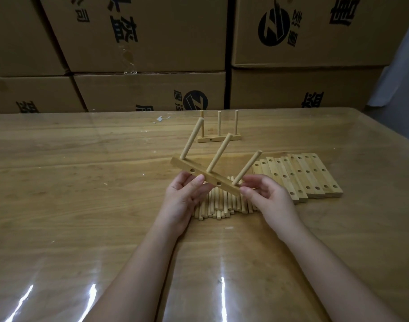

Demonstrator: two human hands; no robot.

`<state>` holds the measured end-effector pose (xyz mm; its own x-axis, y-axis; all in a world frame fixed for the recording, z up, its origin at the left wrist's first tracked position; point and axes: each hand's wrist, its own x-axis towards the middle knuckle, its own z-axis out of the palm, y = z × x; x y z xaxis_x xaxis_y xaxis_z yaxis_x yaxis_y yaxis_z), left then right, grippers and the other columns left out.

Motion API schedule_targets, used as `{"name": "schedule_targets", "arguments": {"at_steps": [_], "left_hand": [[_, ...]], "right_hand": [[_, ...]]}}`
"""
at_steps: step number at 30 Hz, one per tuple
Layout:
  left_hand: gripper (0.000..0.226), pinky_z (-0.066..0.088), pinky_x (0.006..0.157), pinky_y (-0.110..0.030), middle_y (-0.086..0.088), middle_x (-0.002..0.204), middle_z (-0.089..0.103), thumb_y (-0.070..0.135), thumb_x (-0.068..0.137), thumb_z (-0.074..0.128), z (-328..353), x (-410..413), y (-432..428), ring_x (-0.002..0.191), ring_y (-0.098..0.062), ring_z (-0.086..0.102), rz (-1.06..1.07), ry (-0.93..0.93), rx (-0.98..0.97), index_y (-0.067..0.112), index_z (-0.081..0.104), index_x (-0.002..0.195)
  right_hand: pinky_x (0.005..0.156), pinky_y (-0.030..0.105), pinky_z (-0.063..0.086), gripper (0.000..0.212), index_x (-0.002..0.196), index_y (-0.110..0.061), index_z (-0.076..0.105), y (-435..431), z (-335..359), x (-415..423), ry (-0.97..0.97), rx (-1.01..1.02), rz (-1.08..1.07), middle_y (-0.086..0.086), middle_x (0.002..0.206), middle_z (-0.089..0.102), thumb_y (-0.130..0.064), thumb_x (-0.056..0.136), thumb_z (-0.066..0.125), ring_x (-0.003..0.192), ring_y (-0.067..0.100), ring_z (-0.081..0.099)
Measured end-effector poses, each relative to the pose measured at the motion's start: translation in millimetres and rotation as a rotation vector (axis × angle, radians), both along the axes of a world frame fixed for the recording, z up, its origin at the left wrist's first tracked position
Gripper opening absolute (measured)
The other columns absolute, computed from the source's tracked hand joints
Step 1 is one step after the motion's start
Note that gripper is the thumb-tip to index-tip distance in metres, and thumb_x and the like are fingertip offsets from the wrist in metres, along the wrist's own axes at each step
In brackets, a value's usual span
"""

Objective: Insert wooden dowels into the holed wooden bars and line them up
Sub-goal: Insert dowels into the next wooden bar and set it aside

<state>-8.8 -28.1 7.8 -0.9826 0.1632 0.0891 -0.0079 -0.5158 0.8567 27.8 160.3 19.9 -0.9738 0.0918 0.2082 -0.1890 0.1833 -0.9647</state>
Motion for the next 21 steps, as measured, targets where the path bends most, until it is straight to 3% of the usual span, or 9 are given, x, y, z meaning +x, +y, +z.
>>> {"name": "schedule_targets", "arguments": {"at_steps": [8, 12, 16, 18, 21], "left_hand": [[0.010, 0.057, 0.075, -0.027, -0.004, 0.089, 0.074, 0.015, 0.076, 0.069, -1, 0, -2, 0.080, -0.018, 0.073, 0.005, -0.005, -0.016, 0.023, 0.073, 0.080], [0.011, 0.057, 0.075, -0.028, -0.010, 0.089, 0.074, 0.025, 0.064, 0.079, 0, 0, -2, 0.081, -0.022, 0.073, 0.007, -0.031, -0.021, 0.023, 0.072, 0.072], [0.040, 0.057, 0.075, -0.029, -0.018, 0.099, 0.073, 0.030, 0.071, 0.076, 1, 0, -1, 0.089, -0.027, 0.072, 0.000, -0.067, 0.000, 0.007, 0.063, 0.101], [0.042, 0.057, 0.076, -0.030, -0.018, 0.104, 0.072, 0.028, 0.077, 0.069, 2, 0, -3, 0.091, -0.027, 0.072, -0.008, -0.078, 0.015, 0.005, 0.060, 0.112], [0.038, 0.058, 0.081, -0.032, -0.016, 0.102, 0.073, 0.026, 0.078, 0.065, 3, -1, -5, 0.089, -0.025, 0.072, -0.004, -0.079, 0.027, 0.008, 0.062, 0.112]], "right_hand": [[0.070, 0.014, 0.051, 0.025, 0.095, -0.033, 0.062, -2, -1, 0, 0.002, -0.047, 0.048, -0.013, 0.092, 0.069, -0.014, 0.081, 0.069, 0.083, 0.000, 0.065], [0.071, 0.017, 0.054, 0.021, 0.094, -0.030, 0.064, -2, -3, -1, 0.013, -0.056, 0.010, -0.008, 0.091, 0.071, -0.013, 0.083, 0.067, 0.083, 0.004, 0.067], [0.070, 0.016, 0.053, 0.022, 0.099, -0.027, 0.063, 4, -2, -4, 0.018, -0.138, -0.056, -0.005, 0.095, 0.070, -0.013, 0.083, 0.066, 0.085, 0.006, 0.067], [0.067, 0.014, 0.051, 0.021, 0.099, -0.026, 0.063, 7, -2, -5, 0.023, -0.175, -0.086, -0.006, 0.093, 0.071, -0.012, 0.083, 0.066, 0.084, 0.006, 0.068], [0.064, 0.012, 0.050, 0.019, 0.098, -0.023, 0.064, 12, 1, -5, 0.020, -0.223, -0.114, -0.005, 0.090, 0.072, -0.011, 0.083, 0.065, 0.081, 0.005, 0.068]]}}
